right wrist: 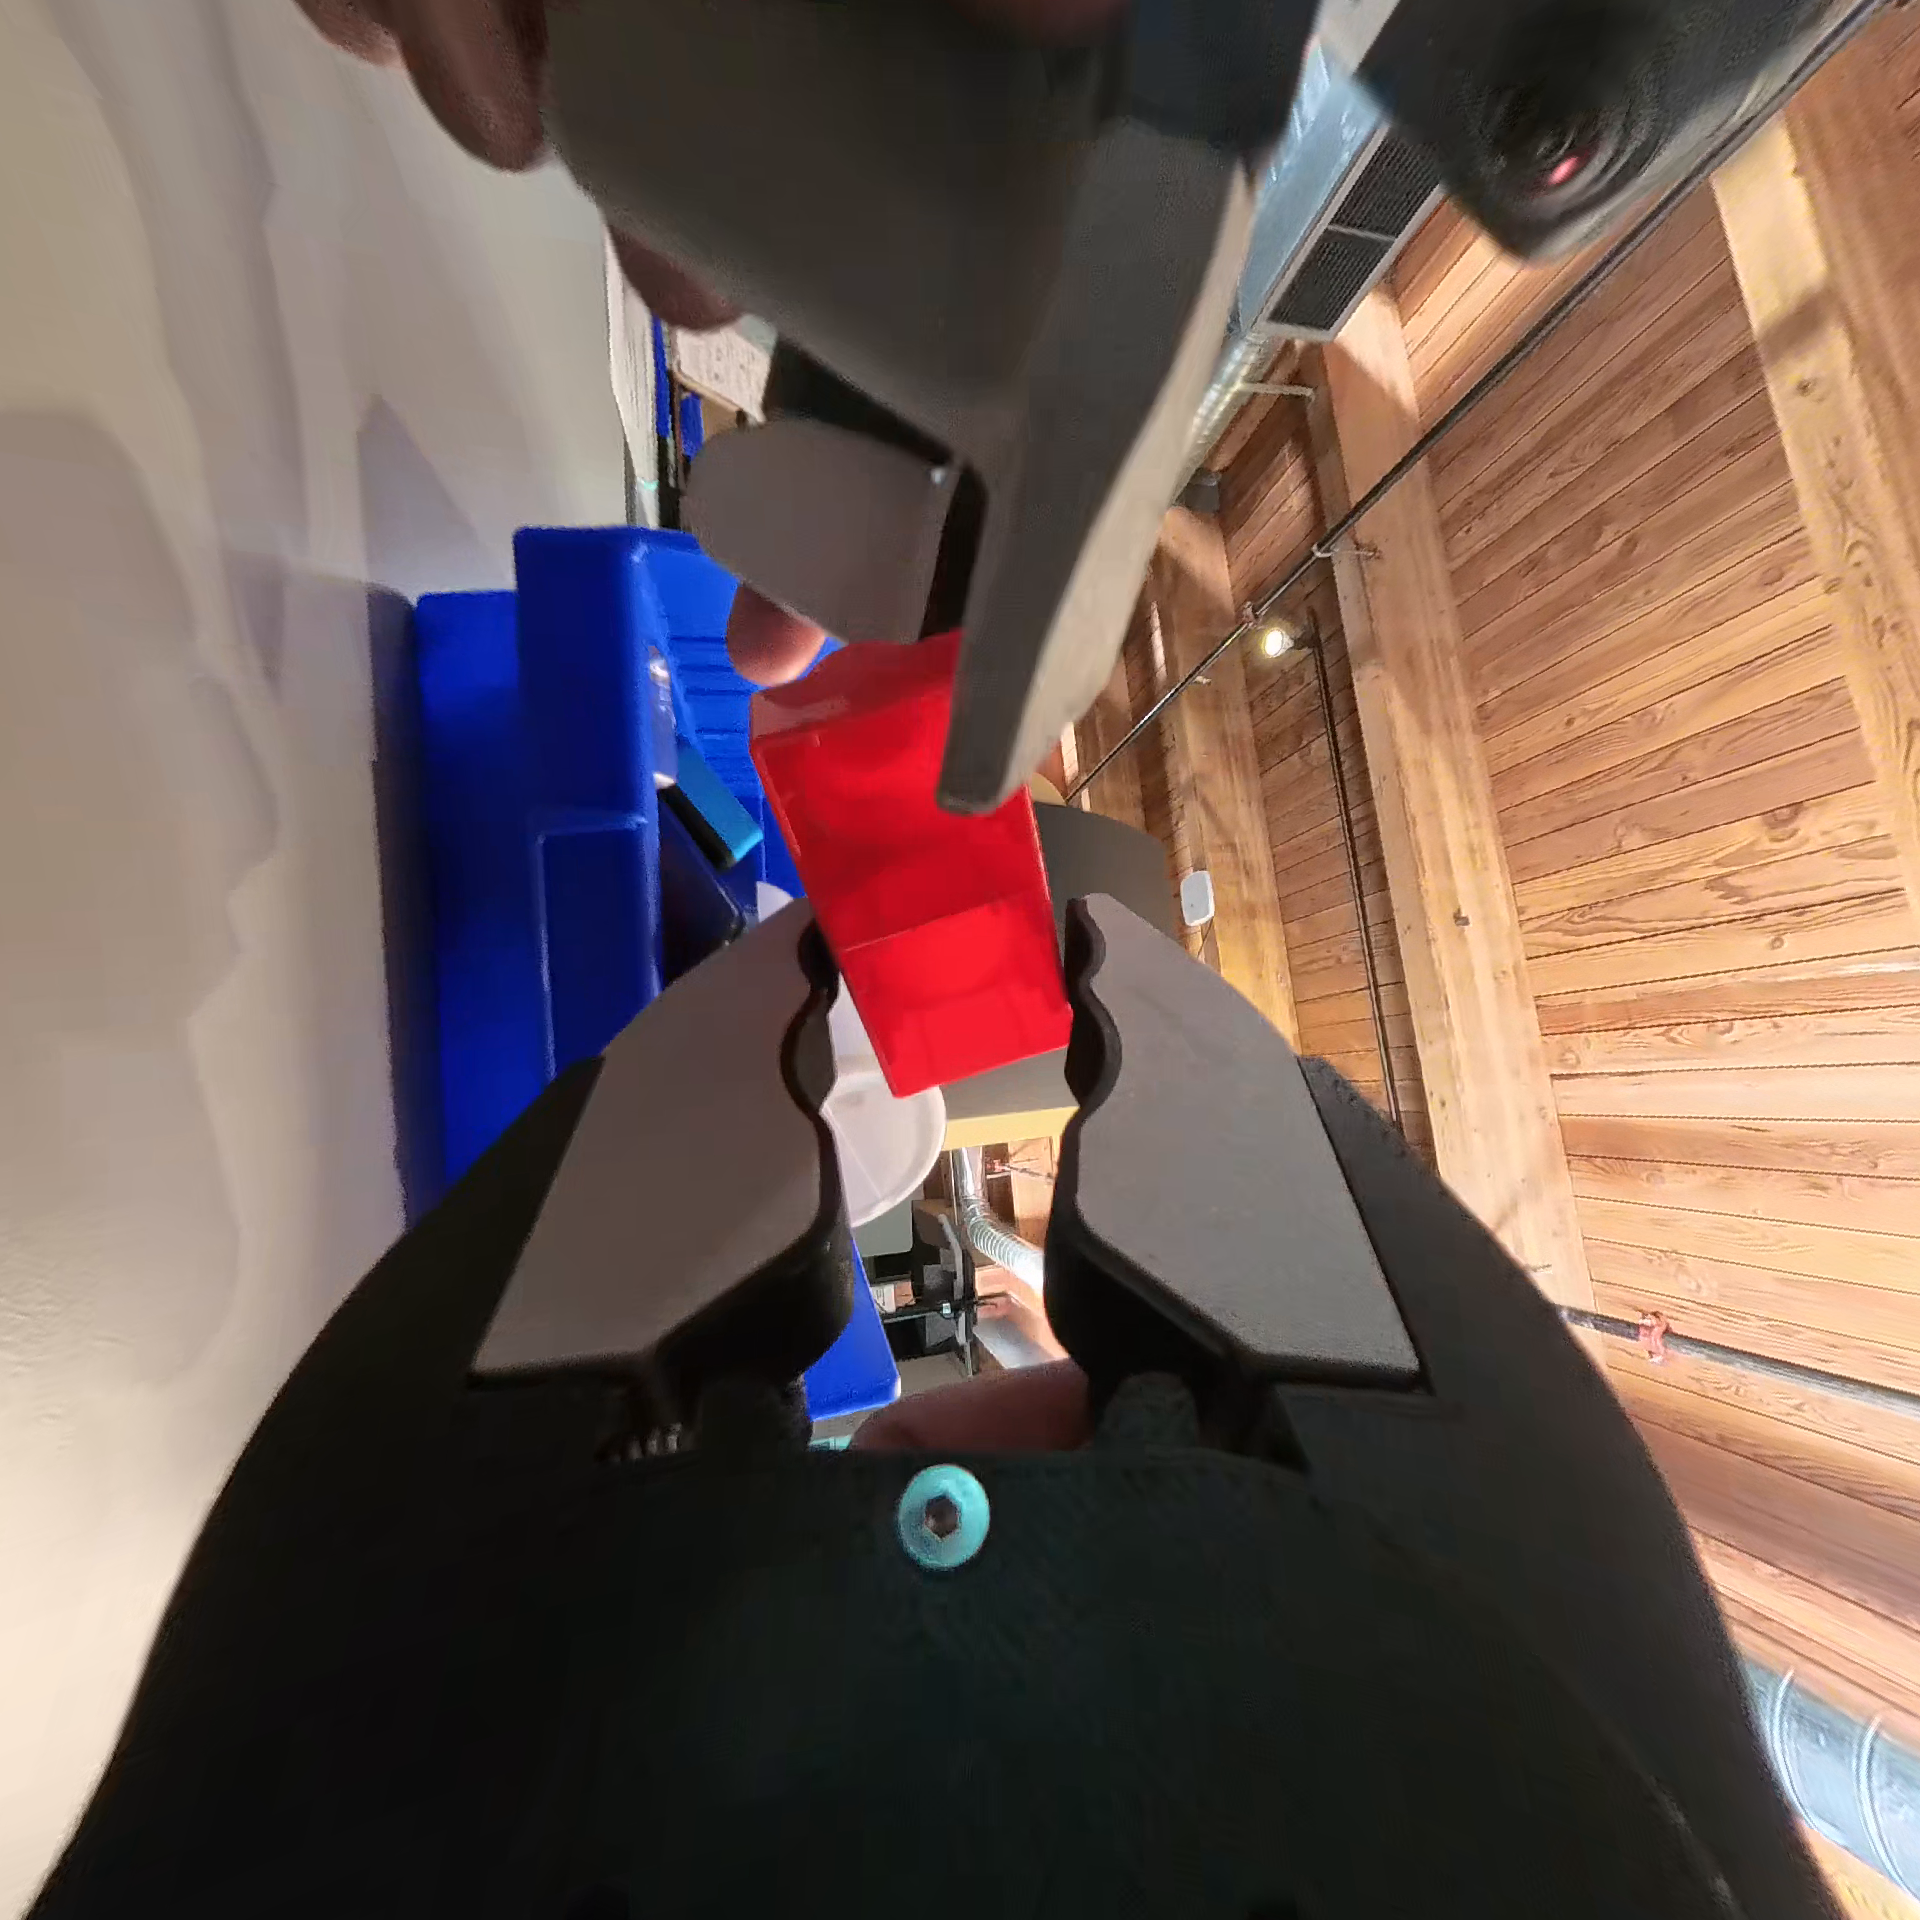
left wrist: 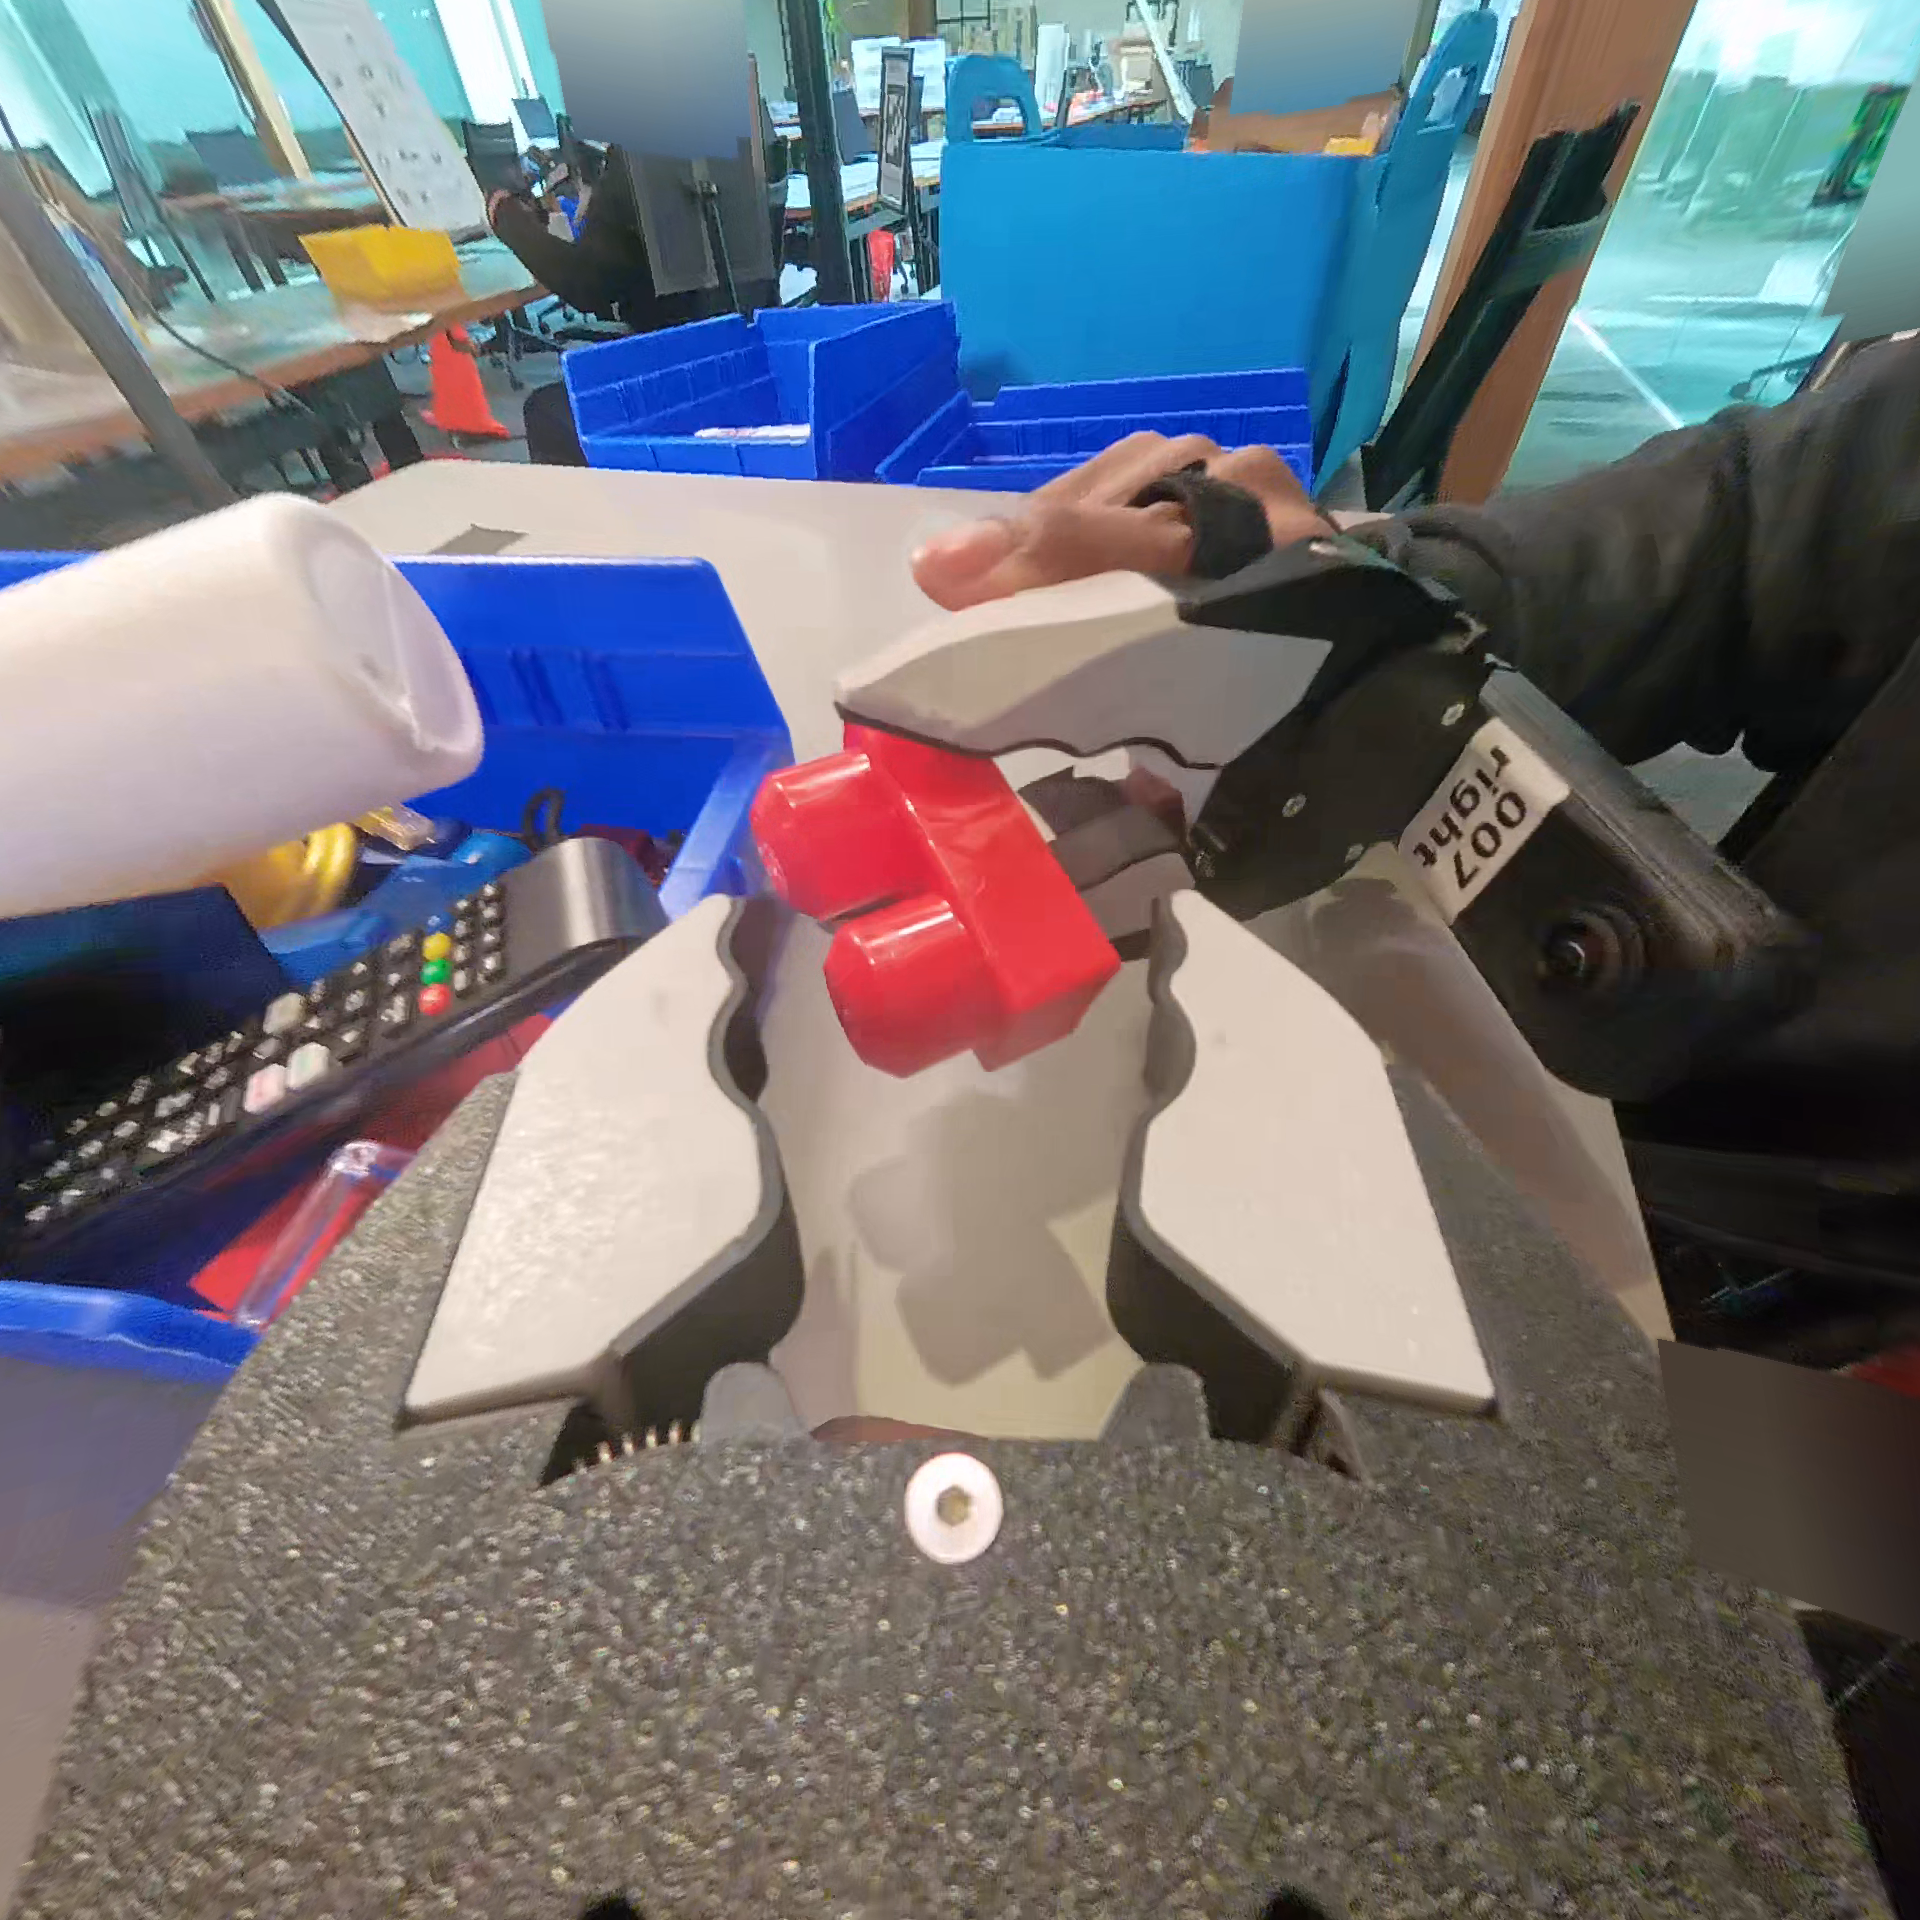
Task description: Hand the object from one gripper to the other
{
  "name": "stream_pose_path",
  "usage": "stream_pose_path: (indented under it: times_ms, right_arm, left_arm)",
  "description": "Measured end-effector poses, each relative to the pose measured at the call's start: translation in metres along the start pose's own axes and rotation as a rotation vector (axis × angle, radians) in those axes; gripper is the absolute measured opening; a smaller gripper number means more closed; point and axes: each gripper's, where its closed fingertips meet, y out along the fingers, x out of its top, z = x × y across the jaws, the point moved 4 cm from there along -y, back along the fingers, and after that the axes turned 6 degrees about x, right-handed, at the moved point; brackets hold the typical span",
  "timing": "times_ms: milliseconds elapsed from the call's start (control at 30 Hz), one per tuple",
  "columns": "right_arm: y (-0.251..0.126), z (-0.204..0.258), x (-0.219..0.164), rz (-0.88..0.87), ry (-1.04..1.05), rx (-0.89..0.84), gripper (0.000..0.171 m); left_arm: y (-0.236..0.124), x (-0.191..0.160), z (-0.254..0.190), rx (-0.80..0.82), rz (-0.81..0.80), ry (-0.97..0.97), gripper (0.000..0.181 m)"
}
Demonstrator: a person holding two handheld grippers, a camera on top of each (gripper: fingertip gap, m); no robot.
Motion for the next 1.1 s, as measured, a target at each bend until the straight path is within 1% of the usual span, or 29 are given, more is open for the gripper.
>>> stream_pose_path:
  times_ms: [67, 133, 167, 200, 267, 333, 367, 433, 467, 500, 567, 633, 700, 767, 800, 867, 900, 967, 1100]
  right_arm:
    - [-0.001, 0.001, 0.005, -0.017, 0.005, -0.003, 0.042]
    - [0.0, 0.002, 0.006, -0.01, 0.028, 0.009, 0.043]
    - [0.001, 0.004, 0.005, -0.007, 0.066, 0.031, 0.043]
    - [0.002, 0.005, 0.003, -0.013, 0.136, 0.063, 0.044]
    - [0.005, 0.005, -0.003, -0.024, 0.35, 0.152, 0.051]
    - [0.007, 0.007, -0.009, -0.051, 0.585, 0.272, 0.055]
    - [0.007, 0.009, -0.012, -0.077, 0.71, 0.344, 0.054]
    - [0.006, 0.017, -0.015, -0.126, 0.984, 0.556, 0.054]
    - [0.004, 0.018, -0.015, -0.159, 1.121, 0.652, 0.06]
    - [0.003, 0.017, -0.016, -0.2, 1.257, 0.715, 0.061]
    - [0.002, 0.012, -0.018, -0.278, 1.505, 0.798, 0.061]
    - [0.003, 0.01, -0.017, -0.322, 1.662, 0.869, 0.061]
    - [0.002, 0.009, -0.012, -0.354, 1.72, 0.921, 0.059]
    - [0.001, 0.009, -0.007, -0.366, 1.718, 0.943, 0.052]
    - [0.001, 0.008, -0.006, -0.372, 1.708, 0.935, 0.045]
    - [0.002, 0.008, -0.006, -0.361, 1.684, 0.901, 0.044]
    - [0.003, 0.007, -0.007, -0.352, 1.659, 0.876, 0.044]
    - [0.003, 0.006, -0.011, -0.334, 1.565, 0.79, 0.042]
    - [-0.002, 0.001, -0.01, -0.353, 1.306, 0.673, 0.041]
  left_arm:
    - [0.003, -0.004, -0.002, 0.019, 0.013, 0.016, 0.061]
    - [0.004, -0.007, -0.001, 0.073, 0.017, 0.103, 0.058]
    - [0.004, -0.008, 0.0, 0.104, 0.019, 0.162, 0.051]
    - [0.004, -0.008, 0.002, 0.146, 0.017, 0.227, 0.051]
    - [0.002, -0.006, 0.005, 0.222, 0.01, 0.356, 0.051]
    - [-0.001, -0.004, 0.011, 0.312, -0.006, 0.489, 0.051]
    - [-0.003, -0.003, 0.014, 0.352, -0.014, 0.556, 0.051]
    - [-0.006, -0.002, 0.018, 0.41, -0.033, 0.667, 0.051]
    - [-0.007, -0.002, 0.019, 0.427, -0.039, 0.715, 0.051]
    - [-0.007, -0.002, 0.019, 0.434, -0.044, 0.756, 0.051]
    - [-0.006, -0.004, 0.015, 0.429, -0.057, 0.831, 0.051]
    - [-0.004, -0.006, 0.01, 0.415, -0.06, 0.888, 0.051]
    - [-0.001, -0.009, 0.006, 0.406, -0.057, 0.929, 0.051]
    - [0.0, -0.012, 0.004, 0.394, -0.053, 0.951, 0.051]
    - [0.0, -0.012, 0.005, 0.401, -0.049, 0.955, 0.051]
    - [0.001, -0.013, 0.008, 0.402, -0.035, 0.938, 0.052]
    - [0.001, -0.014, 0.009, 0.385, -0.029, 0.907, 0.052]
    - [0.002, -0.015, 0.007, 0.31, -0.025, 0.786, 0.06]
    - [-0.001, -0.009, 0.007, 0.18, -0.034, 0.52, 0.068]
